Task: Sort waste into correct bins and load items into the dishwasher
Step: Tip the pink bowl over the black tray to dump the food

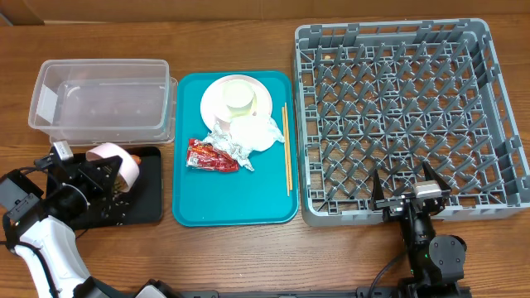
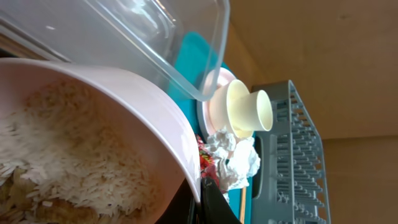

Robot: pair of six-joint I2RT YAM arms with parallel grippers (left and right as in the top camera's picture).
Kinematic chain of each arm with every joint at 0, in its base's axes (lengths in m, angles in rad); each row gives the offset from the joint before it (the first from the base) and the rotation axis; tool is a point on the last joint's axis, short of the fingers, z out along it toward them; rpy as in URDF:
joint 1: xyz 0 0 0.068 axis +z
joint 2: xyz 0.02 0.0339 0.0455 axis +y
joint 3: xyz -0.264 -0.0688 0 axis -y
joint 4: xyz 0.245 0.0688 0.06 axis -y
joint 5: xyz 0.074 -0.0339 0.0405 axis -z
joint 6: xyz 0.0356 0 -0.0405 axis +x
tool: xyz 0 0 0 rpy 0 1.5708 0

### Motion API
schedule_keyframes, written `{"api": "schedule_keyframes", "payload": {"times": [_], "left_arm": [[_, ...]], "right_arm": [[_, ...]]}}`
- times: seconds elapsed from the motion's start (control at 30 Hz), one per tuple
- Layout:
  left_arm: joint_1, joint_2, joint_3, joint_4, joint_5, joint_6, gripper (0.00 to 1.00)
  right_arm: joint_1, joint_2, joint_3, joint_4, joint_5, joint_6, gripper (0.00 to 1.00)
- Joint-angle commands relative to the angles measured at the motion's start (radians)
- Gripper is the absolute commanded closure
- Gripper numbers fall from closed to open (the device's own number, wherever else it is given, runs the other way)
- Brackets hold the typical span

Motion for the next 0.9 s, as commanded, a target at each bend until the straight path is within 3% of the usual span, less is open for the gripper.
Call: {"api": "schedule_keyframes", "payload": {"times": [0.0,0.5,0.87], "left_arm": [[0.006,-0.021,-0.005,0.0,0.063,0.037,0.96],[0.146,-0.021,-0.005,-0.06,0.161,0.086,0.96],[0.155,-0.021,-0.005,-0.043,0.185,0.093,0.96]], "right_arm": [[-0.003,-0.01,-0.011,0.008,-0.006,-0.001,0.0],[-0.003,-0.01,-0.011,0.008,-0.006,-0.001,0.0],[-0.003,-0.01,-0.011,0.008,-0.006,-0.001,0.0]]}}
